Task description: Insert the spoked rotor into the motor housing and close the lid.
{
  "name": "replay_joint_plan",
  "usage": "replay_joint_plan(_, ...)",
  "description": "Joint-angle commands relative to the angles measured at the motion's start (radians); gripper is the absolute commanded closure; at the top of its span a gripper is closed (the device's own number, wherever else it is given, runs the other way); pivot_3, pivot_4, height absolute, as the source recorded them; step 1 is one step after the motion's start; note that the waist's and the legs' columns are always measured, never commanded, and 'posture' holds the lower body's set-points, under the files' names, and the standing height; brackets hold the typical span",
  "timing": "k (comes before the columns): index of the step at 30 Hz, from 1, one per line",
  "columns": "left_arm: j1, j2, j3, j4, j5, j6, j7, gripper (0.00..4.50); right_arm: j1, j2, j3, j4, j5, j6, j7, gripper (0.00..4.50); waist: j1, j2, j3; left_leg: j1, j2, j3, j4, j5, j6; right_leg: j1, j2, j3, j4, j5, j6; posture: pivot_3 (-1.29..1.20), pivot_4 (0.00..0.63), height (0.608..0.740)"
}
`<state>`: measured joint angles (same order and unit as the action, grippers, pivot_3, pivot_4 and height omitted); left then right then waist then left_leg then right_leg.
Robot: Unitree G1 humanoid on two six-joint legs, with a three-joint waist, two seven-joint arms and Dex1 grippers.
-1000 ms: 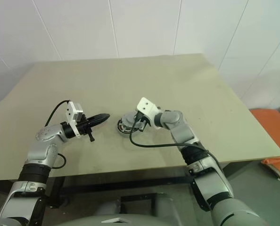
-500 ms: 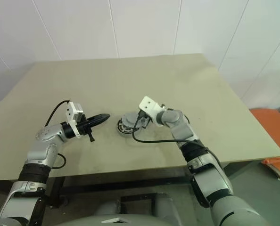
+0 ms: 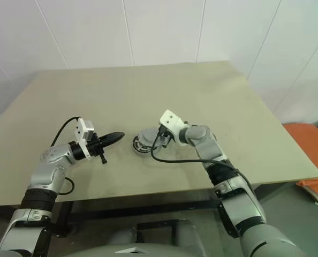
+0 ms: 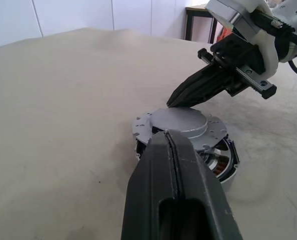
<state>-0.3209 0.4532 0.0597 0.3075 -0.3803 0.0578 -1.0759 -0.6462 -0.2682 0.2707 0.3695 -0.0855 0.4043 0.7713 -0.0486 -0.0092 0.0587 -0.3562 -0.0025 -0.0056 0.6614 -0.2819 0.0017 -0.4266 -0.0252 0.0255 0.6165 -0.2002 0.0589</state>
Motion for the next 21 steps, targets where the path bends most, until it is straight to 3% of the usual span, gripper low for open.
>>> replay_joint_plan(1,-0.007,0.015,0.013,-0.036,-0.005,-0.003,0.002,4.5,0.008,0.027,0.004,-0.097,0.072,0.031,0.064,4.44,-0.002,0.0,0.0,0.0,0.0,0.0,0.0,0.0,0.0,0.0,0.0,0.0,0.0,0.0,0.0,0.0,0.0,0.74)
replay_joint_plan(16,-0.012,0.016,0.013,-0.024,-0.002,-0.007,0.001,4.5,0.083,-0.023,0.085,-0.221,0.09,0.102,0.18,4.44,-0.022,0.0,0.0,0.001,0.0,0.0,0.0,0.0,0.0,0.0,0.001,0.0,0.001,0.0,0.0,0.0,0.0,0.74)
replay_joint_plan(21,-0.016,0.016,0.013,-0.018,-0.001,-0.008,0.002,4.5,0.075,-0.006,0.07,-0.197,0.073,0.066,0.125,4.44,-0.023,0.0,0.0,0.001,0.0,0.0,0.0,0.0,0.0,0.0,0.002,0.0,0.001,0.0,0.0,0.0,0.0,0.74)
